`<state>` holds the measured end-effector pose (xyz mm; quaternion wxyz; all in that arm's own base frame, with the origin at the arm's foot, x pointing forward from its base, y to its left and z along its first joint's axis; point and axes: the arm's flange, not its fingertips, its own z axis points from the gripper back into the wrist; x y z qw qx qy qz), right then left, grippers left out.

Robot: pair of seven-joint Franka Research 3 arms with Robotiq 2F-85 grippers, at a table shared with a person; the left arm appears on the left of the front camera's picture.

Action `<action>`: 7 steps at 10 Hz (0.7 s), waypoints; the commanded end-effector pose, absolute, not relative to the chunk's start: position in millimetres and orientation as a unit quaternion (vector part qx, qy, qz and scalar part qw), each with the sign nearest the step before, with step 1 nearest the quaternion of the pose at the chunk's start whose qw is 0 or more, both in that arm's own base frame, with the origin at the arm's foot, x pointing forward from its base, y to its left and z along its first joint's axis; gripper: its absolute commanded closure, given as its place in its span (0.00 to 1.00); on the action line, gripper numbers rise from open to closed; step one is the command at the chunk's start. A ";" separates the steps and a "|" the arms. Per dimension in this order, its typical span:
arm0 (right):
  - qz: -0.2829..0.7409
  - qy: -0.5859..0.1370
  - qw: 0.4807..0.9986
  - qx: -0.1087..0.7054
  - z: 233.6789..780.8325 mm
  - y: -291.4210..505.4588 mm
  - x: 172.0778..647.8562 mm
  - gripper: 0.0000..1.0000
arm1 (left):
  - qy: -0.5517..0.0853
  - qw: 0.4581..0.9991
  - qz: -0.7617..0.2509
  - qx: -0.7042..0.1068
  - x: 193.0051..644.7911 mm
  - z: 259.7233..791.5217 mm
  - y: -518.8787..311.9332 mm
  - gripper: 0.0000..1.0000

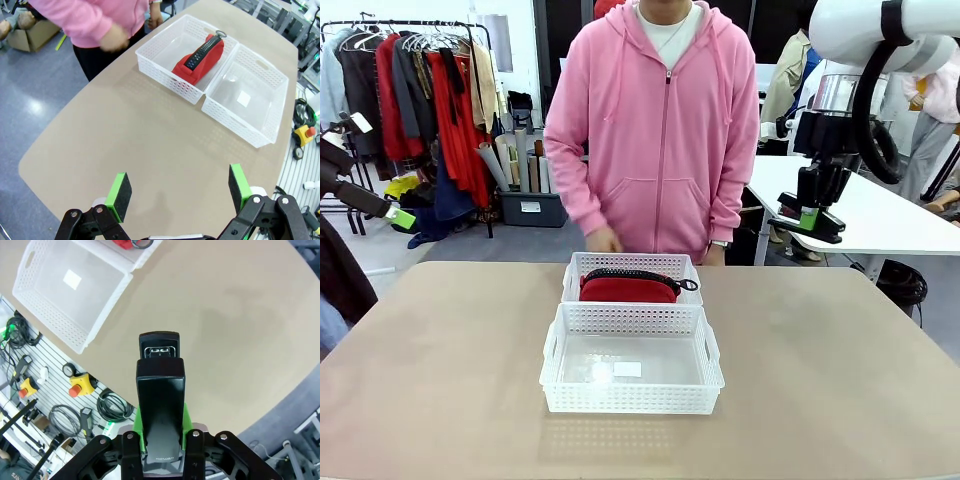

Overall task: Distribute items into two baskets.
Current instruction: Place the picked Stapler into the Organizing basket as instructed by the person.

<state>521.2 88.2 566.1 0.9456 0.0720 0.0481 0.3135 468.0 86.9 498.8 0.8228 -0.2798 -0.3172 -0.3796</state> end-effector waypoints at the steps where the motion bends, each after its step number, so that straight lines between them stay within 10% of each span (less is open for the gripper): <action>1: 0.312 0.045 0.946 0.079 568.1 88.0 520.8 0.80 | -0.320 0.821 -0.379 -0.283 467.3 500.0 86.9 0.00; 7: 0.312 0.045 0.946 0.079 568.1 88.0 520.8 0.80 | -0.320 0.821 -0.379 -0.283 467.3 500.0 86.9 0.00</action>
